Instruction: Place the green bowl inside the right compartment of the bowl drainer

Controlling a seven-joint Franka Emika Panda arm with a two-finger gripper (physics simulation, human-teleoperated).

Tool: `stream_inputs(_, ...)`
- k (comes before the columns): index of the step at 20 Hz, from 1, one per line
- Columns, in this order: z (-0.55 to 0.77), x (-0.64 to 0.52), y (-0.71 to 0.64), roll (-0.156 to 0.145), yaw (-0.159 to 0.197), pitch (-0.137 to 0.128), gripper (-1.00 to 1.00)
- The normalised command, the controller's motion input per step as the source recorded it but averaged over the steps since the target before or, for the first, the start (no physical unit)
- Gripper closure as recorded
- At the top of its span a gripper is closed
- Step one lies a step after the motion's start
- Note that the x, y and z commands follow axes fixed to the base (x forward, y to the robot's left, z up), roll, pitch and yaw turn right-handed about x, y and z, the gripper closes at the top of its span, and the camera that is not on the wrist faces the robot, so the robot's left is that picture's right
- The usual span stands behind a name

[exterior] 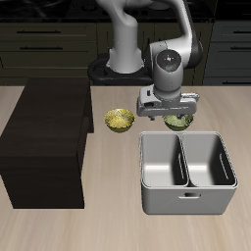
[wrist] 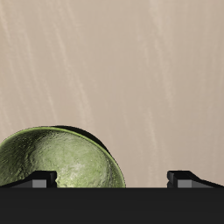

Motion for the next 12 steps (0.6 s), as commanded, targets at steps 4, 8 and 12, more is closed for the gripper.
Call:
stream_inputs(4, -0.23, -0.08, 0.04, 0.020, -0.009, 0.047, -1.00)
stream_inputs(8, -0.15, -0.10, 0.08, 0.031, -0.003, 0.036, -1.00)
stream_inputs(12, -0.13, -0.09, 0.06, 0.027, 0.005, 0.028, -1.00)
